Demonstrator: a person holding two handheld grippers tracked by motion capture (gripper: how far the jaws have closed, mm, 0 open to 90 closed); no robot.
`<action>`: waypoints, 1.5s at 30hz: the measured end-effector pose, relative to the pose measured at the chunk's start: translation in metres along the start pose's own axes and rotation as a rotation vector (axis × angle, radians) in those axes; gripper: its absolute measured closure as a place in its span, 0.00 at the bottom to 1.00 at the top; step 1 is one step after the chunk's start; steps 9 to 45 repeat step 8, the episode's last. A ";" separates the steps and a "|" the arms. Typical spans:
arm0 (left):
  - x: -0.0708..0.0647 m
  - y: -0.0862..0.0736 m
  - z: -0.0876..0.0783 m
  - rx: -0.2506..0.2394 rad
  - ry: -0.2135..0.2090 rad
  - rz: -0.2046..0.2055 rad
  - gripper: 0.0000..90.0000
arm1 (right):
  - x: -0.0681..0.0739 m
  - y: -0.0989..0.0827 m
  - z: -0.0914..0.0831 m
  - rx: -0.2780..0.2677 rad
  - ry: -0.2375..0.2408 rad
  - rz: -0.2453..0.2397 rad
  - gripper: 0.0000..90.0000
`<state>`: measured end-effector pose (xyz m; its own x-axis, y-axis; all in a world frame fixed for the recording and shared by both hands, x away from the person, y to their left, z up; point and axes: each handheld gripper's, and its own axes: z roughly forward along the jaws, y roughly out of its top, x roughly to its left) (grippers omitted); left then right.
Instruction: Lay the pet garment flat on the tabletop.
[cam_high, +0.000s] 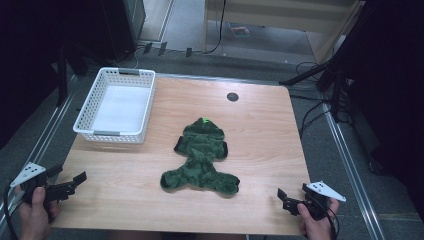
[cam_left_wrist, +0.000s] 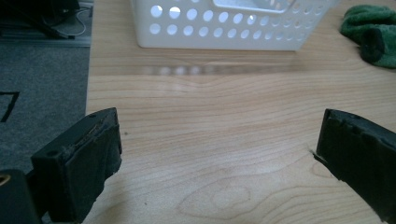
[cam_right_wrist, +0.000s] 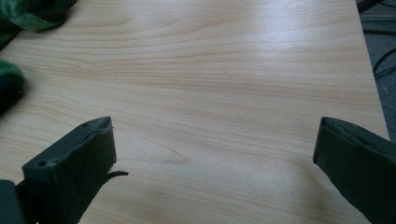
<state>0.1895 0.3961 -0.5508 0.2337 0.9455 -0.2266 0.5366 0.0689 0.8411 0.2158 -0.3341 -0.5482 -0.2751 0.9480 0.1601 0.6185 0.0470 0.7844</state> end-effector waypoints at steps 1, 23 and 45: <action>0.000 0.000 0.001 0.003 -0.003 0.004 0.00 | 0.000 0.000 0.000 -0.004 0.004 0.000 0.00; 0.006 -0.001 0.001 -0.018 -0.006 -0.049 0.00 | 0.004 -0.001 0.001 -0.008 -0.002 -0.024 0.00; 0.006 -0.001 0.001 -0.018 -0.006 -0.049 0.00 | 0.004 -0.001 0.001 -0.008 -0.002 -0.024 0.00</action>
